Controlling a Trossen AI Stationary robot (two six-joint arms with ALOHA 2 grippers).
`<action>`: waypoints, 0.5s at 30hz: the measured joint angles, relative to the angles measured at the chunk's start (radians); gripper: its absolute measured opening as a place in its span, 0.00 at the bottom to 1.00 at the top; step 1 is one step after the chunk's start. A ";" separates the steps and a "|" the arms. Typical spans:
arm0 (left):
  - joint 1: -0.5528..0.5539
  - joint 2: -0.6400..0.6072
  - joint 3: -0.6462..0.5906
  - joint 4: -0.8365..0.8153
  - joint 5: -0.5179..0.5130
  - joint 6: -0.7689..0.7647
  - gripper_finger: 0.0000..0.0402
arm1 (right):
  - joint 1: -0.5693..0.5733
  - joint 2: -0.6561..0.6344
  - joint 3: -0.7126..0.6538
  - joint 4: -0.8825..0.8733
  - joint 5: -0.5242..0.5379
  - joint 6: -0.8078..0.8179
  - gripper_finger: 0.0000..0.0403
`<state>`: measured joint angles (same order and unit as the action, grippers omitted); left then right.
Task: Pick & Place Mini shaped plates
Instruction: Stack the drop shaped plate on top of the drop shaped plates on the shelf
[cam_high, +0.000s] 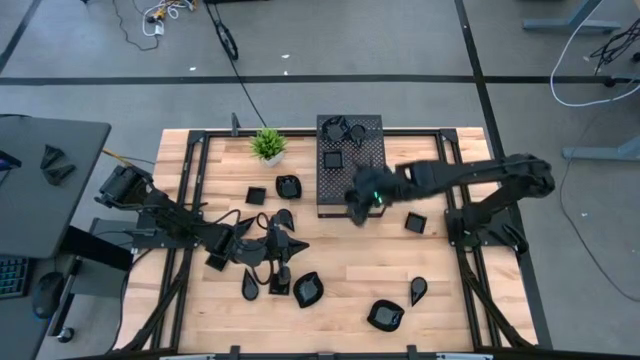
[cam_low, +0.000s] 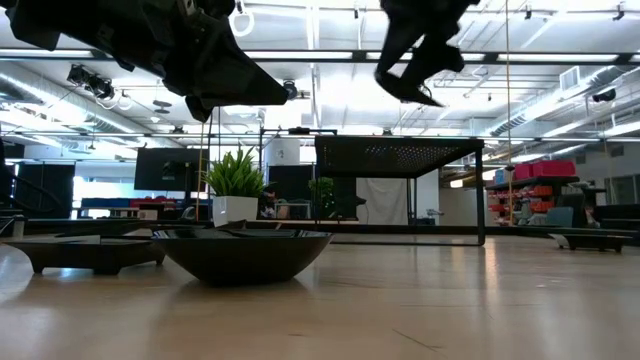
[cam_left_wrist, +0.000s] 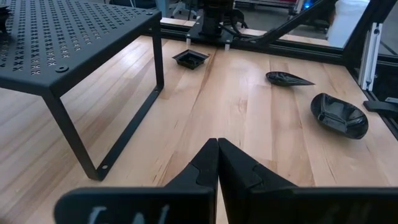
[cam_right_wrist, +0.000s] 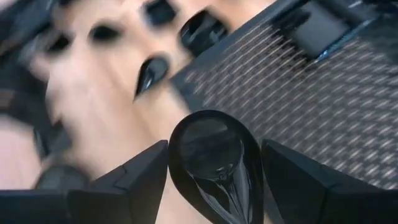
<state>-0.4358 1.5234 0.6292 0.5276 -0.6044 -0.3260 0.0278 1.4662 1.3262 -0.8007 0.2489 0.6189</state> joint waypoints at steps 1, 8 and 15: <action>0.000 0.000 0.000 0.000 0.000 0.000 0.03 | -0.031 0.000 0.000 0.015 -0.002 0.010 0.64; 0.000 0.000 0.000 0.000 0.000 0.000 0.03 | -0.218 0.000 0.000 0.100 -0.002 0.017 0.64; 0.000 0.000 0.000 0.000 0.000 0.000 0.03 | -0.258 0.000 0.000 0.129 -0.114 -0.003 0.64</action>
<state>-0.4358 1.5235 0.6292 0.5271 -0.6042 -0.3262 -0.2307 1.4662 1.3262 -0.6720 0.1352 0.6161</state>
